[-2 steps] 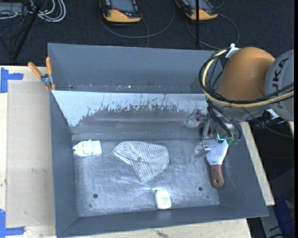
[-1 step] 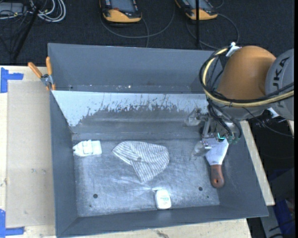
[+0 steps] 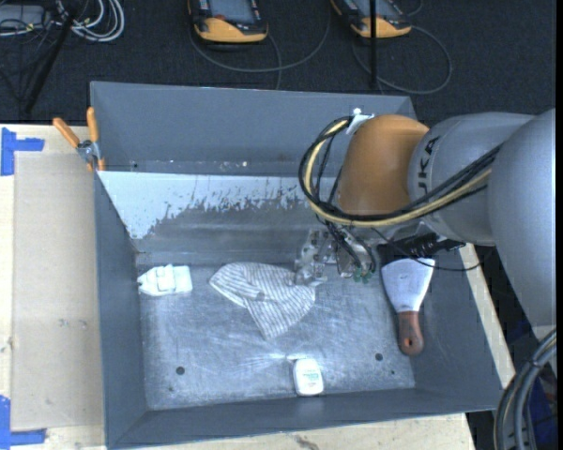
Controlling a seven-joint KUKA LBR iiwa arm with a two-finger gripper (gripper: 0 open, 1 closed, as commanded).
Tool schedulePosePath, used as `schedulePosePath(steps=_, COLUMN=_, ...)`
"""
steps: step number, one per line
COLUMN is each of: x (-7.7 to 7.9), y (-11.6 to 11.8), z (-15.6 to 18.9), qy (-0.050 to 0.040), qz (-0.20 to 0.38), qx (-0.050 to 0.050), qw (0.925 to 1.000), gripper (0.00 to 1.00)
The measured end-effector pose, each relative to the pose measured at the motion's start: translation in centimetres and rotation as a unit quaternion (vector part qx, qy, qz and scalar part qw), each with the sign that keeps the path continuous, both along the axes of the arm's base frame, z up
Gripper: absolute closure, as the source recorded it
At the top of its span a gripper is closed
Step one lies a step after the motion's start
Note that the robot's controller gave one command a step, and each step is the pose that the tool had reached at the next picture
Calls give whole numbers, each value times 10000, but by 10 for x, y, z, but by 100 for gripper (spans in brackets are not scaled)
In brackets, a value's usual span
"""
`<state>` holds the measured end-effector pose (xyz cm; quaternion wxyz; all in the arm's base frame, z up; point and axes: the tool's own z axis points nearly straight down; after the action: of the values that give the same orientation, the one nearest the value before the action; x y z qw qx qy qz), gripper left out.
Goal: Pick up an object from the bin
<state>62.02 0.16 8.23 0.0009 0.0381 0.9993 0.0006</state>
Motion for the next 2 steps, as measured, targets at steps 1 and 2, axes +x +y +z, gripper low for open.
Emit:
schedulePosePath(steps=1, x=0, y=0, z=0, qy=0, qz=3, qx=-1, qw=10000, gripper=100)
schedulePosePath(steps=2, x=-1, y=0, z=1, qy=6, qz=4, qx=-1, qw=10000, gripper=100)
